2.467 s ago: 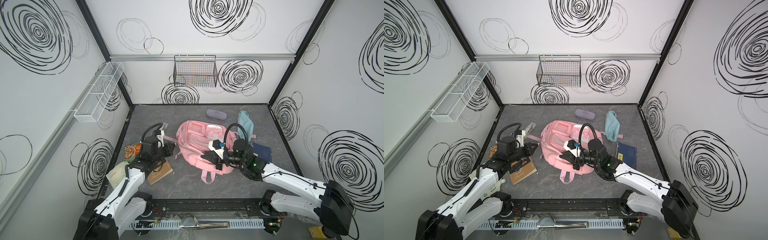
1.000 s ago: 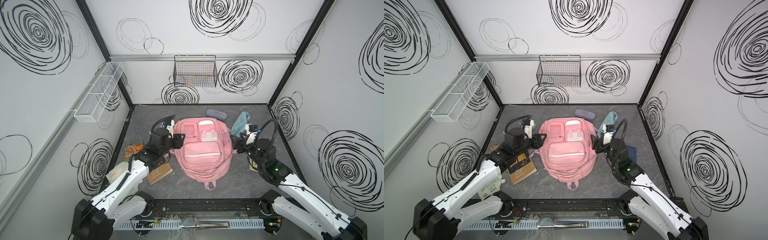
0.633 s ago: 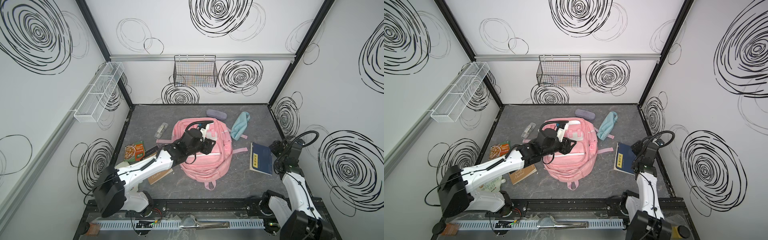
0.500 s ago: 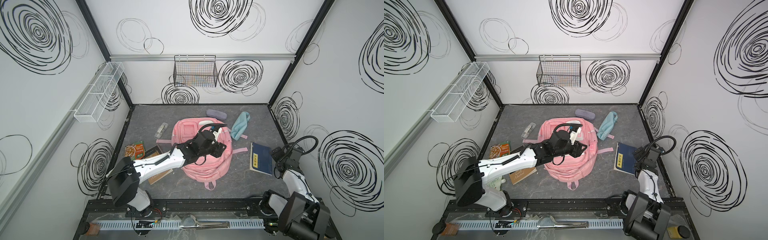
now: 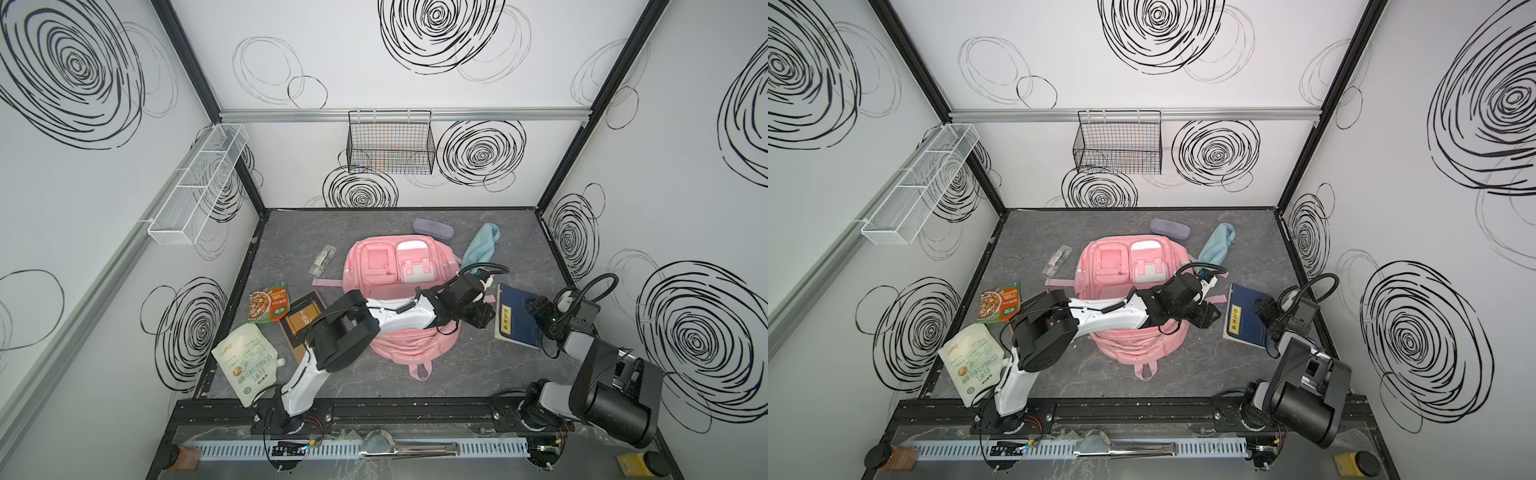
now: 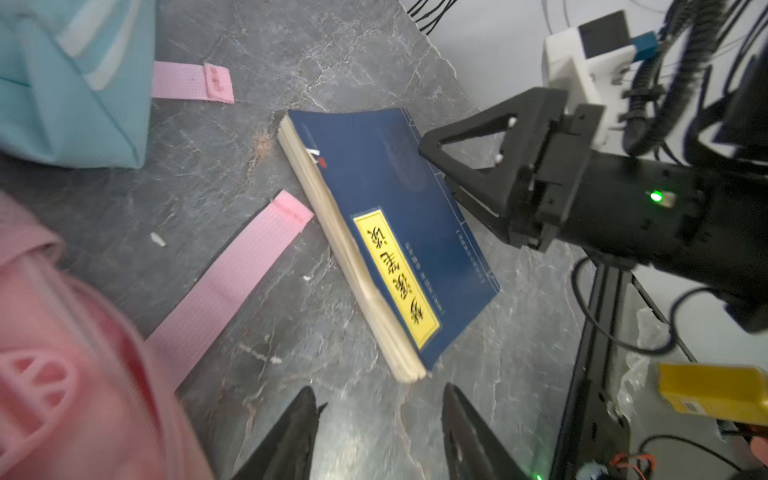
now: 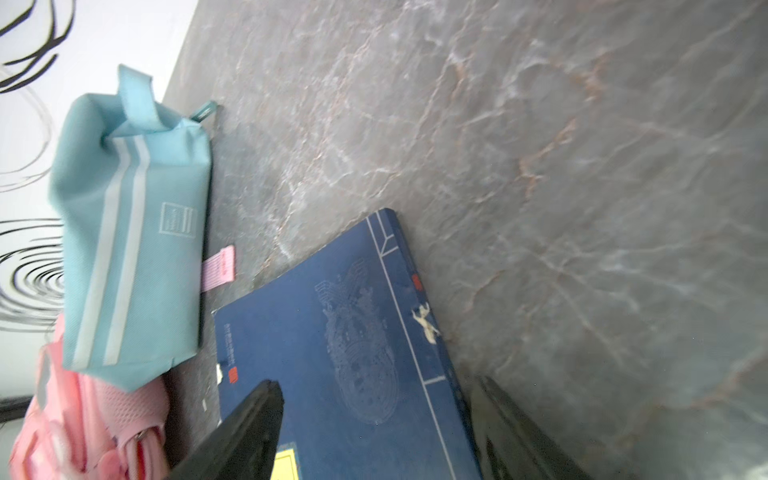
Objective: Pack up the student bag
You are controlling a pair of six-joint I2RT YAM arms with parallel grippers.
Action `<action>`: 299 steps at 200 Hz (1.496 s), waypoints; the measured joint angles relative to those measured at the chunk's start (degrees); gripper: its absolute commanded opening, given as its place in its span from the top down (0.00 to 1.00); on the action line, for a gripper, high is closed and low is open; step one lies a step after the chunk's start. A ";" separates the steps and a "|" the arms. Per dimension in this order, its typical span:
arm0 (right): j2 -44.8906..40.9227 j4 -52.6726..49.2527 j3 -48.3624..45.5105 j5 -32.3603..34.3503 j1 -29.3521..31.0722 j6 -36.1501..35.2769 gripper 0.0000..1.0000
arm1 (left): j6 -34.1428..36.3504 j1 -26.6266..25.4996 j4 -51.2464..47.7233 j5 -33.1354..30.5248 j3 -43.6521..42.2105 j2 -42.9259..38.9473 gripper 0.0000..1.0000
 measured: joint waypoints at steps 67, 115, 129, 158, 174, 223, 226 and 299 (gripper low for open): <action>-3.93 -2.25 -2.64 -5.84 -0.02 -0.28 0.33 | -0.46 0.22 -2.99 0.68 9.79 11.43 0.48; -5.40 -3.45 -3.89 -7.82 -0.44 -0.28 0.49 | -1.55 1.36 -2.73 0.92 9.40 11.52 0.56; -7.72 -4.22 -4.94 -8.46 -0.61 0.02 0.52 | -1.97 1.79 -2.27 0.94 9.20 11.52 0.57; -15.39 -3.91 -6.88 -10.93 -0.63 2.01 0.56 | -2.91 2.29 -1.25 1.36 8.70 11.52 0.57; -18.93 -1.88 -8.11 -14.71 -0.44 4.33 0.57 | -3.45 2.34 0.11 2.16 8.17 11.58 0.57; -20.33 1.75 -12.13 -21.66 0.07 9.46 0.50 | -4.35 2.10 3.26 4.35 7.39 12.04 0.57; -20.35 1.38 -12.02 -21.46 0.07 9.35 0.49 | -4.42 2.10 3.37 4.44 7.39 12.07 0.58; -18.10 -9.62 -6.78 -0.74 -0.66 5.73 0.38 | -5.53 2.10 4.50 4.90 7.39 12.48 0.58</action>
